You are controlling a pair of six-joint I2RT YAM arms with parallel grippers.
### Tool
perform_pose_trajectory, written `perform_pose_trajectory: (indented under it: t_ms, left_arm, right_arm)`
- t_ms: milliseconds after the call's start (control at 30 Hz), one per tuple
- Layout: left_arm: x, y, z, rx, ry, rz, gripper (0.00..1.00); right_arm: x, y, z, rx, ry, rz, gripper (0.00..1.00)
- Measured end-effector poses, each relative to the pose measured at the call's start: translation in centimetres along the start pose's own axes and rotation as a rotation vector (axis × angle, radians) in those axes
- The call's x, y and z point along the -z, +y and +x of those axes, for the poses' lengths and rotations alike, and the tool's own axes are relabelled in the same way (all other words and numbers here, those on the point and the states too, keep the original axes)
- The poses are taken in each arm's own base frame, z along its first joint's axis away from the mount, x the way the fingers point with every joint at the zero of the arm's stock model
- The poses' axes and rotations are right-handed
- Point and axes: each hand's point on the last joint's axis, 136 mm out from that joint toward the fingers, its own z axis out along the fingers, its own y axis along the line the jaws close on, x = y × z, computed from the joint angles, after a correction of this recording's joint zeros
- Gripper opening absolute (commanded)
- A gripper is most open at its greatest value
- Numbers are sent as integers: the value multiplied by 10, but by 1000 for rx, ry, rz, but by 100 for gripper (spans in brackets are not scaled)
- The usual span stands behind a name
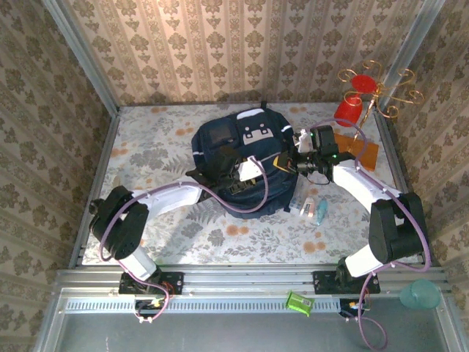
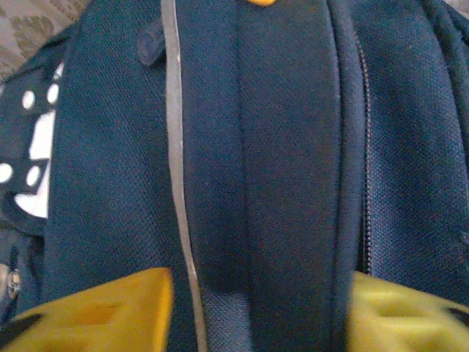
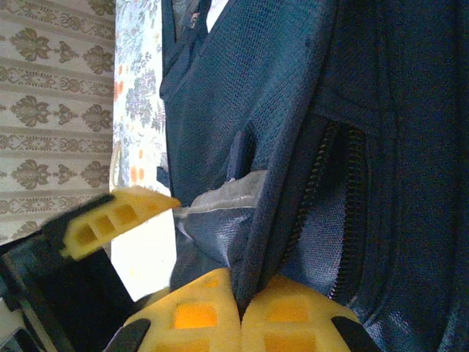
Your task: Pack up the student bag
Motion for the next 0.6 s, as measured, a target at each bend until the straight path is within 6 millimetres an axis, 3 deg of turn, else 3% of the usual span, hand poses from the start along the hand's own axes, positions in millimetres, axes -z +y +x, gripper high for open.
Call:
perform_pose_trajectory:
  t_ms: [100,200,300,467,600]
  left_arm:
    - [1,2,-1,26,-3,14,0]
    - [4,8,-4,75,12,13,0]
    - [11,22,-1,168,30,-30,0]
    - [43,57,13,367,57,-163,0]
    - [68,63,36,514,79,-231,0]
  right_arm:
    - [0,-2,1,2,2,12,22]
    - [3,-12,3,26,-8,89,49]
    - [22,-24,3,70,-60,217,66]
    - [64,-56,18,101,-147,457,79]
    - [68,-102,60,67,-79,641,82]
